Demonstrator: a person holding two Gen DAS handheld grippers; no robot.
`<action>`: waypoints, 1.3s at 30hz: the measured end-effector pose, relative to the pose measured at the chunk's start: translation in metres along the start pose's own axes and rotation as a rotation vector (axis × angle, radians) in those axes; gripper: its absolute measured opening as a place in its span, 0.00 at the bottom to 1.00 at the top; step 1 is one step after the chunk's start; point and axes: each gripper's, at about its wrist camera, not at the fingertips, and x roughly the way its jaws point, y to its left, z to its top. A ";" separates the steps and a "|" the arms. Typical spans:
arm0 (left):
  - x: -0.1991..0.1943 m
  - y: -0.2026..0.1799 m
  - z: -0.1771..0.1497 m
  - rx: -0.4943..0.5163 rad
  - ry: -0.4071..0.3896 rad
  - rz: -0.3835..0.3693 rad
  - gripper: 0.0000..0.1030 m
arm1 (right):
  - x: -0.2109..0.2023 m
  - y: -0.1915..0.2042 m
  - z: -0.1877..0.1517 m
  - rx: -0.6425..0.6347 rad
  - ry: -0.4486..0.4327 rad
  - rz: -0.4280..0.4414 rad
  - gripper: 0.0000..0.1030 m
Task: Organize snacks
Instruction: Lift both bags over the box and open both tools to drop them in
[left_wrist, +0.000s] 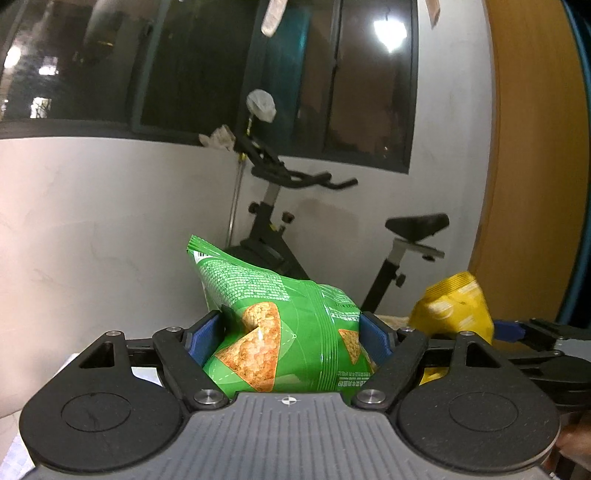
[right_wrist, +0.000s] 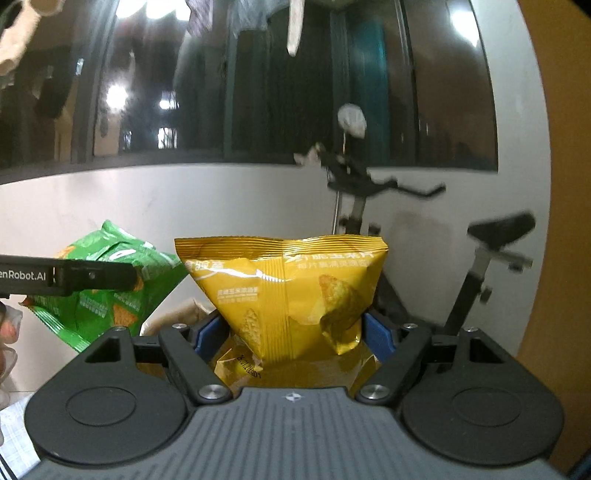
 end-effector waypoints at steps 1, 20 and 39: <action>0.006 0.000 -0.002 0.005 0.011 0.001 0.79 | 0.005 -0.002 -0.002 0.009 0.022 0.002 0.77; 0.040 0.024 -0.015 0.008 0.186 0.021 0.85 | 0.027 -0.012 -0.034 0.045 0.231 -0.009 0.80; -0.011 0.049 -0.008 -0.006 0.176 0.078 0.88 | -0.018 -0.015 -0.030 0.080 0.177 -0.023 0.87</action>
